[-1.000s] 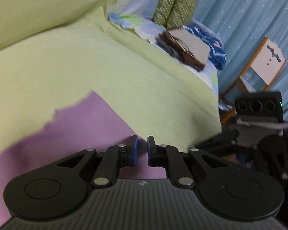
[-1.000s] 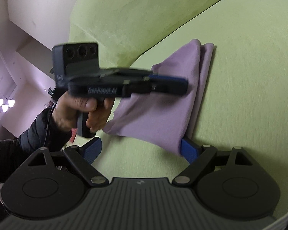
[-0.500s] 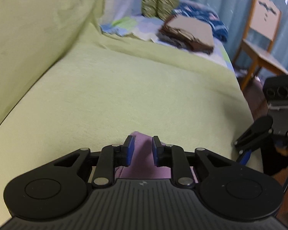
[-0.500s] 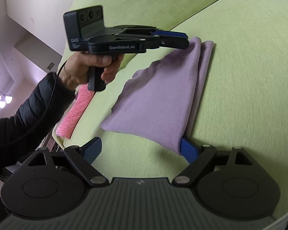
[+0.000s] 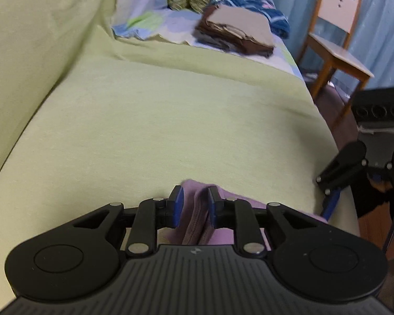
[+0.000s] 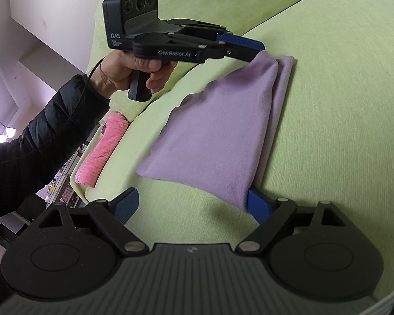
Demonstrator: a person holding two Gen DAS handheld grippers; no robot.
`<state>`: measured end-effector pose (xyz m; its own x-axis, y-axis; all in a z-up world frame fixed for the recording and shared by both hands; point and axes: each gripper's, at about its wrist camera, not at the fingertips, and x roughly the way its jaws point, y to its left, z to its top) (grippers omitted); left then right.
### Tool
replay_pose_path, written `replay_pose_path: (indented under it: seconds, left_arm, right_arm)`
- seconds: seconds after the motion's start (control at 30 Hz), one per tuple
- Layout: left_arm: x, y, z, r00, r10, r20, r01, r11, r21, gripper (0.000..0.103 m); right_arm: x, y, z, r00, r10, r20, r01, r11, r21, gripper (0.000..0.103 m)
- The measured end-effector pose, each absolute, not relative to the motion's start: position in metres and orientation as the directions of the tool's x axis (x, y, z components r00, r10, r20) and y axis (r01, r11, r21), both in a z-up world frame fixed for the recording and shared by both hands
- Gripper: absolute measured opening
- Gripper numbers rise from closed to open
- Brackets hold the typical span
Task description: Fold clothes
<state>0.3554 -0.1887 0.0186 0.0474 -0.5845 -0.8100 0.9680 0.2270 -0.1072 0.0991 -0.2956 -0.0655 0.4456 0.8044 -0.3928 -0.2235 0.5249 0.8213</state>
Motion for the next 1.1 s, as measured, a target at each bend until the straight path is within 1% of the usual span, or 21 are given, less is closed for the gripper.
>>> replay_pose_path:
  seconds: [0.13, 0.23, 0.33, 0.43, 0.63, 0.67, 0.7, 0.8, 0.83, 0.93, 1.1]
  left_arm:
    - [0.354, -0.183, 0.022, 0.037, -0.615, -0.788, 0.967, 0.221, -0.127, 0.023]
    - [0.352, -0.185, 0.020, 0.036, -0.609, -0.793, 0.973, 0.203, -0.111, 0.023]
    - [0.357, -0.194, 0.014, 0.043, -0.624, -0.780, 0.959, 0.243, -0.142, 0.022]
    - [0.361, -0.202, 0.005, 0.059, -0.610, -0.790, 0.956, 0.262, -0.132, 0.022]
    - [0.368, -0.191, 0.009, 0.077, -0.618, -0.783, 0.938, 0.311, -0.154, 0.026]
    - [0.370, -0.188, 0.011, 0.083, -0.619, -0.781, 0.934, 0.322, -0.156, 0.028]
    - [0.376, -0.181, 0.017, 0.098, -0.623, -0.776, 0.925, 0.345, -0.161, 0.031]
    - [0.381, -0.169, 0.026, 0.069, -0.672, -0.737, 0.916, 0.335, -0.219, 0.032]
    - [0.378, -0.168, 0.027, 0.039, -0.685, -0.727, 0.927, 0.296, -0.230, 0.032]
    - [0.368, -0.176, 0.021, 0.000, -0.667, -0.745, 0.956, 0.218, -0.195, 0.033]
    - [0.373, -0.189, 0.002, -0.003, -0.625, -0.781, 0.970, 0.190, -0.155, 0.032]
  right_arm:
    - [0.101, -0.295, -0.066, 0.446, 0.803, -0.395, -0.226, 0.528, 0.819, 0.086]
    - [0.101, -0.296, -0.066, 0.446, 0.802, -0.397, -0.226, 0.530, 0.817, 0.087]
    - [0.103, -0.297, -0.065, 0.446, 0.801, -0.400, -0.227, 0.533, 0.815, 0.087]
    - [0.104, -0.299, -0.064, 0.446, 0.802, -0.399, -0.227, 0.532, 0.816, 0.087]
    - [0.103, -0.301, -0.063, 0.444, 0.800, -0.403, -0.226, 0.535, 0.814, 0.088]
    - [0.102, -0.301, -0.063, 0.444, 0.800, -0.403, -0.227, 0.535, 0.814, 0.088]
    - [0.102, -0.301, -0.063, 0.445, 0.800, -0.403, -0.228, 0.536, 0.813, 0.088]
    - [0.099, -0.303, -0.064, 0.447, 0.799, -0.402, -0.226, 0.536, 0.814, 0.088]
    - [0.098, -0.304, -0.065, 0.447, 0.799, -0.402, -0.226, 0.536, 0.813, 0.088]
    - [0.097, -0.305, -0.065, 0.448, 0.799, -0.401, -0.225, 0.535, 0.814, 0.088]
    - [0.096, -0.308, -0.067, 0.451, 0.799, -0.397, -0.221, 0.531, 0.818, 0.088]
